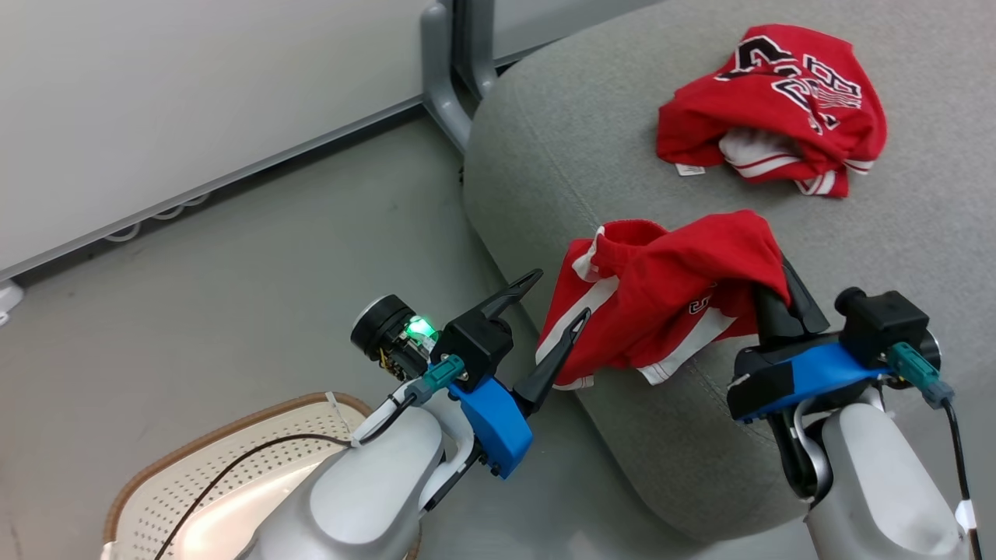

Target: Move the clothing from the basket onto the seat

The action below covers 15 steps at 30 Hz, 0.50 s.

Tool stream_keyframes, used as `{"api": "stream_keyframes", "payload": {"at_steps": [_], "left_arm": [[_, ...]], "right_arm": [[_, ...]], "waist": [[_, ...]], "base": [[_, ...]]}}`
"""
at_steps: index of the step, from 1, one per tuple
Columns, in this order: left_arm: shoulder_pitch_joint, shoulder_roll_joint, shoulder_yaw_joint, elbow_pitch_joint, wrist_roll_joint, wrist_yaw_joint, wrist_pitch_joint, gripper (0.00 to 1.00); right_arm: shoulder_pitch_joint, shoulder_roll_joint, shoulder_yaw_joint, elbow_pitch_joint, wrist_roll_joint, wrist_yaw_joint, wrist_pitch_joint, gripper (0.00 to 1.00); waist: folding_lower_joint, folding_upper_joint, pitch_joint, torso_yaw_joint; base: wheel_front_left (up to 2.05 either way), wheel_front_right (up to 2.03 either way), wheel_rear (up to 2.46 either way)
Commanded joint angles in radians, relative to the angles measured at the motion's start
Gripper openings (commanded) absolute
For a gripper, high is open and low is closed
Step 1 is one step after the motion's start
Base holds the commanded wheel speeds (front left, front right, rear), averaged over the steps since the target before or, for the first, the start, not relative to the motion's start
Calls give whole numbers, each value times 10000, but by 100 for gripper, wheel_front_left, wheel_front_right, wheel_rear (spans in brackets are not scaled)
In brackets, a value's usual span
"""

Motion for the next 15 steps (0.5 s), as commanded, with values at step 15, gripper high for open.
{"api": "stream_keyframes", "payload": {"at_steps": [15], "left_arm": [[-305, 29, -190, 145, 21, -77, -31, 100]], "right_arm": [[428, 141, -657, -229, -109, -9, 0, 0]], "waist": [[-1, 0, 373, -581]], "base": [[0, 0, 0]]}}
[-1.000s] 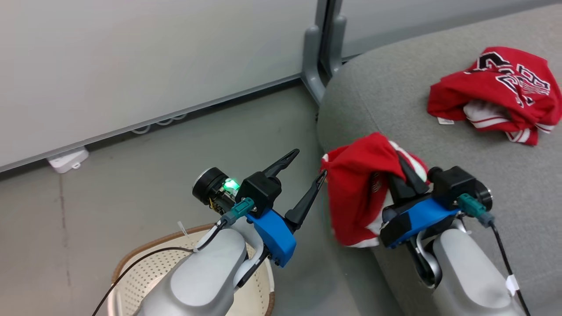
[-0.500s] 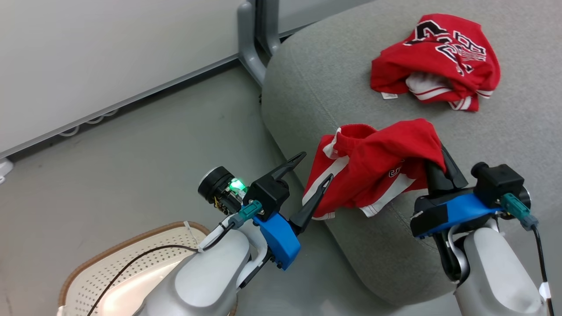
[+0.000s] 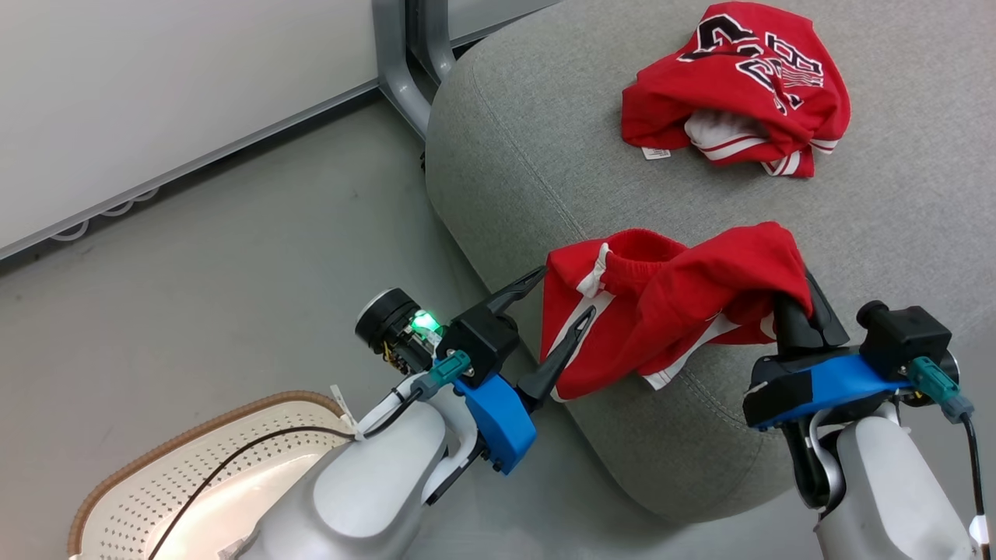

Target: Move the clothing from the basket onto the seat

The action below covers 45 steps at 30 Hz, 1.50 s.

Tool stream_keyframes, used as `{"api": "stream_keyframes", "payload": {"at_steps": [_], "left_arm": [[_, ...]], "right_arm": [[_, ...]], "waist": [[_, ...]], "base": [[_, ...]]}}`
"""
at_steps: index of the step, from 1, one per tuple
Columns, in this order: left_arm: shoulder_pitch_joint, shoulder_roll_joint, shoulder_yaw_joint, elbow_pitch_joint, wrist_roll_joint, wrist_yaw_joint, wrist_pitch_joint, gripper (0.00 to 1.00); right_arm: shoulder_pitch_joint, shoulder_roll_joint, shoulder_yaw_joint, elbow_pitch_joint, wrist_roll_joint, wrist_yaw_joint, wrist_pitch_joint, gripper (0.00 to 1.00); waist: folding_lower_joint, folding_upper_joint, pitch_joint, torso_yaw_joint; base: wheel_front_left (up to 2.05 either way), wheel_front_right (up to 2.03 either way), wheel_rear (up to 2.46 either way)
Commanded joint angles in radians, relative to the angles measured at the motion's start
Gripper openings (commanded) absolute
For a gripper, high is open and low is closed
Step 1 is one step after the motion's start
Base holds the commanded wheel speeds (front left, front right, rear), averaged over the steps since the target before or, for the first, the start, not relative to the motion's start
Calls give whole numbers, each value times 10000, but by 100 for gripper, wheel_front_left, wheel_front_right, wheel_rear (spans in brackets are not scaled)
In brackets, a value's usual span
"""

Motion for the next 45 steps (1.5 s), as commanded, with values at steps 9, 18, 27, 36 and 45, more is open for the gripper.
{"api": "stream_keyframes", "payload": {"at_steps": [9, 18, 27, 36, 45], "left_arm": [[-356, 220, 104, -68, 113, 120, -29, 100], [-943, 574, 79, -296, 279, 239, 221, 100], [-2027, 1124, 76, -910, 686, 316, 676, 100], [-2712, 1344, -86, -1398, 953, 293, 959, 100], [-2651, 1575, -167, -1679, 928, 422, 1089, 100]], "right_arm": [[-1154, -198, 122, -555, 20, -11, -1, 0], [-3915, -1377, -528, -1435, 219, -11, 1, 0], [-6121, -3465, -2811, -1250, 938, -11, 1, 0], [-5856, -4344, -3701, 1266, 1088, -11, 1, 0], [-5498, -3741, -3706, 2725, 514, -11, 1, 0]], "waist": [[-1, -1, 561, 216], [-1, -1, 1987, 409], [-1, -1, 4065, 642], [-1, -1, 5347, 927], [-1, -1, 5639, 971]], "base": [[0, 0, 0], [0, 0, 0], [0, 0, 0], [0, 0, 0], [0, 0, 0]]}}
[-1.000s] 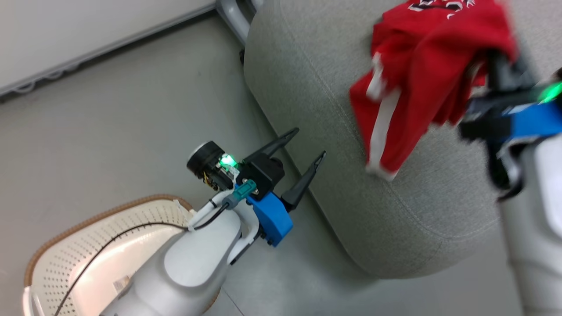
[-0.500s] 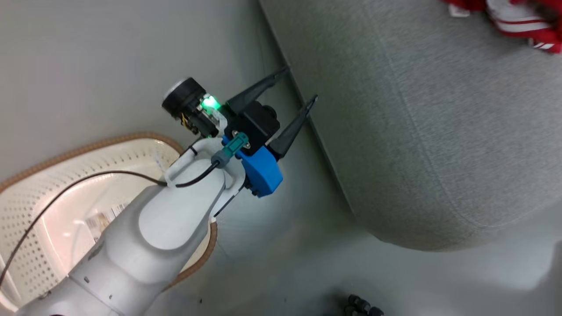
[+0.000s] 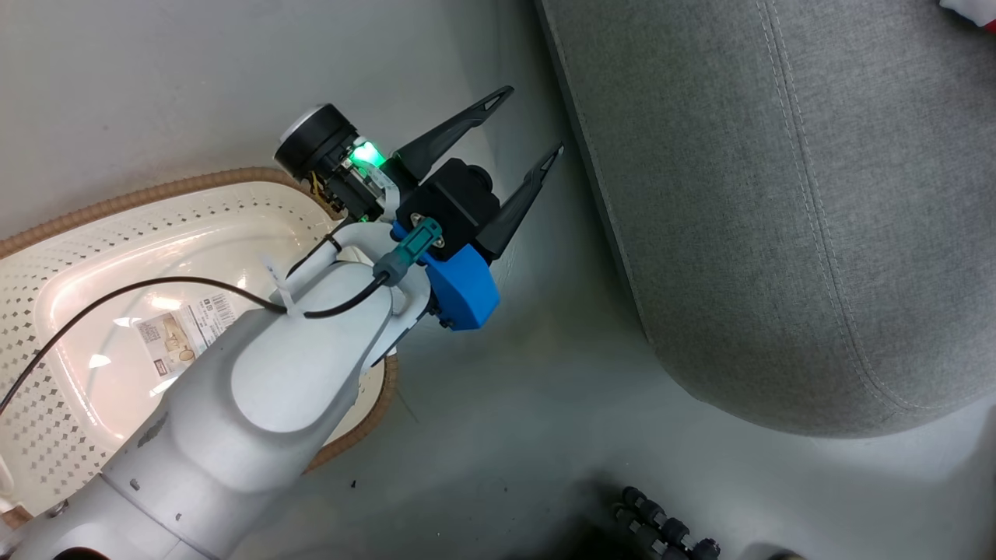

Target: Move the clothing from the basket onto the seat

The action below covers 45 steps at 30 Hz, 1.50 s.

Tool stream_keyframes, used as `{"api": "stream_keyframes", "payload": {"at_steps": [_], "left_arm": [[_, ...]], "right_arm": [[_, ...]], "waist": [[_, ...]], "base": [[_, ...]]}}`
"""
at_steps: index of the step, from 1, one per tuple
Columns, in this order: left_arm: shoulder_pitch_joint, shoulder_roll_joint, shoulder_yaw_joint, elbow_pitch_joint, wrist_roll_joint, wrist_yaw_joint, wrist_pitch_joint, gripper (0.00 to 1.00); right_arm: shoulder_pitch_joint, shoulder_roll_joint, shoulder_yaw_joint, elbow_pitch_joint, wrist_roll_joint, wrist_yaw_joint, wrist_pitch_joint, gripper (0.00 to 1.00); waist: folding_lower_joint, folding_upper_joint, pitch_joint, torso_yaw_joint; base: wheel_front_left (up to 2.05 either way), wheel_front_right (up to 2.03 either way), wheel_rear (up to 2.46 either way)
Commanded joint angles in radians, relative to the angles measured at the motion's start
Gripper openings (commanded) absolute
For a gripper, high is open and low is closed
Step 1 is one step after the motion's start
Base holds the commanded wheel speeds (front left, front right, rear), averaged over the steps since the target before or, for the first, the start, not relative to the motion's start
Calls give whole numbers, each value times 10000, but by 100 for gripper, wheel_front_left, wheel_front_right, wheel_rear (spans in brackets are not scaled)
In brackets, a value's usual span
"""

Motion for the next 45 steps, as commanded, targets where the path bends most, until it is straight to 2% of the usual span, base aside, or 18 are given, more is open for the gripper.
{"api": "stream_keyframes", "payload": {"at_steps": [1, 6, 7, 8, 9, 19, 30, 35, 45], "left_arm": [[41, 71, -32, -65, -39, 37, 24, 100], [82, 116, -61, -125, -101, 79, 63, 100], [94, 129, -62, -125, -120, 94, 55, 100], [109, 132, -65, -121, -141, 98, 34, 100], [125, 124, -67, -118, -157, 113, -10, 100], [700, -170, -88, 260, -506, 237, -543, 100], [1743, -516, 173, 727, -1060, 383, -1041, 100], [2461, -586, 735, 545, -1385, 677, -1124, 100], [4516, -391, 2894, -765, -1364, 1366, -1106, 100]], "right_arm": [[132, 124, -23, 142, -82, -11, 1, 0], [223, 360, -13, 458, -285, -11, 1, 0], [234, 401, -47, 429, -303, -11, 1, 35], [261, 420, -105, 336, -323, -11, 1, 89], [313, 435, -170, 246, -342, -11, 1, 100], [2144, 852, -150, -1394, -631, -11, 1, 100], [3754, 889, 912, -2241, -779, -11, 1, 100], [4228, 855, 1681, -2783, -569, -11, 1, 100], [5225, 1468, 3248, -3568, -437, -11, 1, 100]], "waist": [[-1, -1, -5, 0], [-1, -1, -71, 10], [-1, -1, -107, 3], [-1, -1, -159, 0], [-1, -1, -223, 5], [-1, -1, -1519, -28], [-1, -1, -3545, 124], [-1, -1, -4647, 436], [-1, -1, -6343, 1475]], "base": [[0, 0, 0], [0, 0, 0], [0, 0, 0], [0, 0, 0], [0, 0, 0], [0, 0, 0], [0, 0, 0], [0, 0, 0], [0, 0, 0]]}}
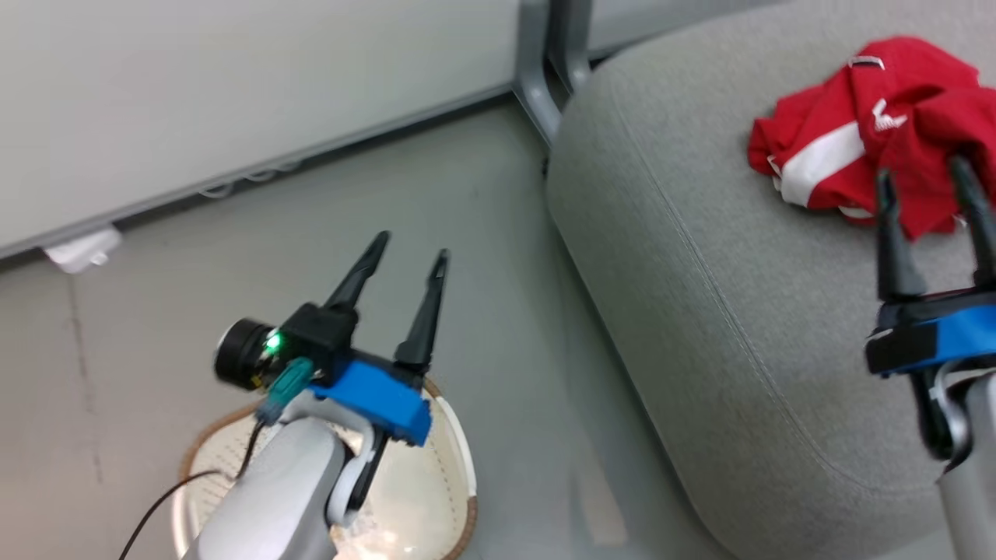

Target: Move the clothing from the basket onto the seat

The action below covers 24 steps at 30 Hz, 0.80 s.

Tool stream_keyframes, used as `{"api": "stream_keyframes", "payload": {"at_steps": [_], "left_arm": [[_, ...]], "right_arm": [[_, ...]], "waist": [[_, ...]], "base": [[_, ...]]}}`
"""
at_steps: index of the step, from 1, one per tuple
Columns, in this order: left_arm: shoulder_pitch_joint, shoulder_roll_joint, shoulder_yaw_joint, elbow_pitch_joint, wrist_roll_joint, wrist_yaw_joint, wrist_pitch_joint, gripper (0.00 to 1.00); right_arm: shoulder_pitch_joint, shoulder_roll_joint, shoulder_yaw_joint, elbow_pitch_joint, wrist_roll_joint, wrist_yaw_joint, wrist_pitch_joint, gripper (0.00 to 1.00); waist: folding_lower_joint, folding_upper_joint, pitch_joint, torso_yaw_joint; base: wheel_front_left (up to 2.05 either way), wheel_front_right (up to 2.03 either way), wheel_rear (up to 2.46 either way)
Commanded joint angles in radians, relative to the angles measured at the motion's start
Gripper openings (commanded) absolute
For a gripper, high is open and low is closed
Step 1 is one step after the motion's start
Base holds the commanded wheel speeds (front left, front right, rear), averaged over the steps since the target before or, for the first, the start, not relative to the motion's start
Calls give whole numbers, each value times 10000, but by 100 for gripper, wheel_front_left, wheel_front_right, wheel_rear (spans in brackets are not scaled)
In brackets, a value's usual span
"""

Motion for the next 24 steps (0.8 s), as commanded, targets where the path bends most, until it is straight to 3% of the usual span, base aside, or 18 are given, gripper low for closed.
{"api": "stream_keyframes", "payload": {"at_steps": [1, 12, 24], "left_arm": [[262, 49, 151, -88, 36, 67, -29, 100], [2627, -165, 2660, -1216, 713, 167, -30, 100], [4648, -714, 4473, -1969, 1648, -631, -30, 100]], "right_arm": [[218, 123, 88, -61, 53, -11, 1, 100], [1480, 1055, 814, -326, 190, -11, 3, 100], [2851, 1696, 688, -434, 384, -11, 1, 100]], "waist": [[3, 0, -594, 545], [3, 0, -1933, 1641], [3, 0, -2568, 2206]], "base": [[0, 0, 0], [0, 0, 0], [0, 0, 0]]}}
